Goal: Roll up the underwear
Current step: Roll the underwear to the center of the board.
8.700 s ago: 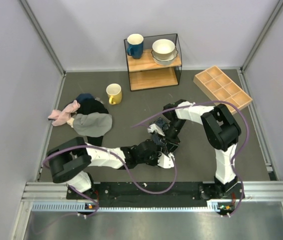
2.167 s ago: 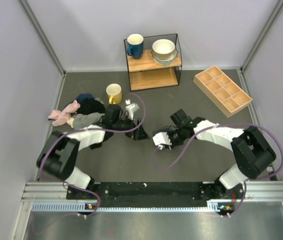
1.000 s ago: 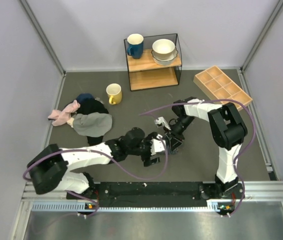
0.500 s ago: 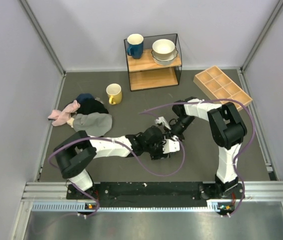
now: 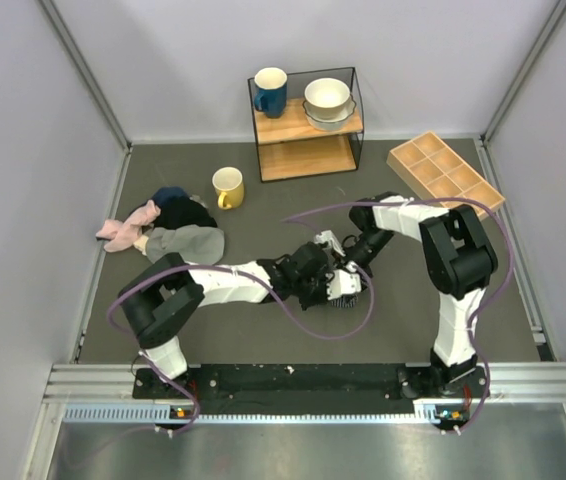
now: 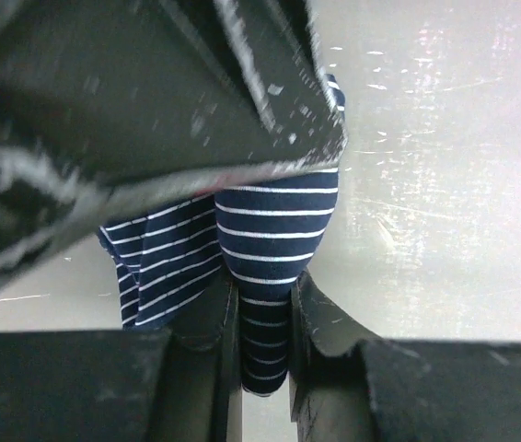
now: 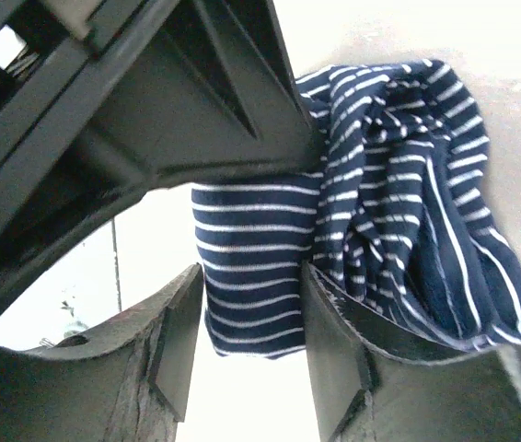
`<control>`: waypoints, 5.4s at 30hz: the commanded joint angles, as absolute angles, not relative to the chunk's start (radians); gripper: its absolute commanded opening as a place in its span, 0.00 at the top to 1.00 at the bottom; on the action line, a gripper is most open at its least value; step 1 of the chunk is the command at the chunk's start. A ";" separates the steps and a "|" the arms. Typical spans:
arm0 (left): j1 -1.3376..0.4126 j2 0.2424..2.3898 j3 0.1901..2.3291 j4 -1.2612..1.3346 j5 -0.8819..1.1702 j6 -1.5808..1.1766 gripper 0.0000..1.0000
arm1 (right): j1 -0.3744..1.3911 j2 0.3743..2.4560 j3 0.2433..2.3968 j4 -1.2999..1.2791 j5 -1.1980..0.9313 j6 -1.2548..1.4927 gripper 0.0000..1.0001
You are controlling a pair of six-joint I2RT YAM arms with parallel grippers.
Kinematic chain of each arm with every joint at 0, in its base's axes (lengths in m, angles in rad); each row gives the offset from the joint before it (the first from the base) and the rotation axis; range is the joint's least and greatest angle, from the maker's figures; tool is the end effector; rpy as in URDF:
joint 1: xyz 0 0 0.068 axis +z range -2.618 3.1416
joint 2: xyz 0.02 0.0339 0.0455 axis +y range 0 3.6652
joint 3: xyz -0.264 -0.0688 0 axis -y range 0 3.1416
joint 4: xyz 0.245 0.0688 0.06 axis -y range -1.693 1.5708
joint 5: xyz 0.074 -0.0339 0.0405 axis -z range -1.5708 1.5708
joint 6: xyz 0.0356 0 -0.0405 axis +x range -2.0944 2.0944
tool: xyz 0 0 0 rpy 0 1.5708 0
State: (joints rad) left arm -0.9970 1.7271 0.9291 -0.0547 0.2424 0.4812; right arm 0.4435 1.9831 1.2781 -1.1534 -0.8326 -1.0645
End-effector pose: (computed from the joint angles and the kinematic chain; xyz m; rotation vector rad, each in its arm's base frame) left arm 0.1809 -0.2957 0.1590 1.7379 1.7400 -0.5245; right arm 0.2809 0.1626 0.1484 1.8110 -2.1940 -1.3208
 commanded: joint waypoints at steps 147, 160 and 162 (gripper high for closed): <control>-0.411 0.925 0.870 -0.391 0.445 0.028 0.02 | 0.144 1.752 1.382 -1.061 -0.873 -0.825 1.00; -0.411 0.804 0.765 -0.394 0.396 0.109 0.01 | 0.026 1.831 1.568 -1.149 -0.841 -0.851 1.00; -0.411 0.810 0.762 -0.394 0.402 0.117 0.01 | 0.003 1.844 1.627 -1.178 -0.821 -0.868 1.00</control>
State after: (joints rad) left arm -0.4137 0.8078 0.7734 -0.4149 0.4011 0.0860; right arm 0.0586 1.8221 1.5116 -1.1255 -0.8307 -0.8310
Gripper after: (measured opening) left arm 0.985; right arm 0.078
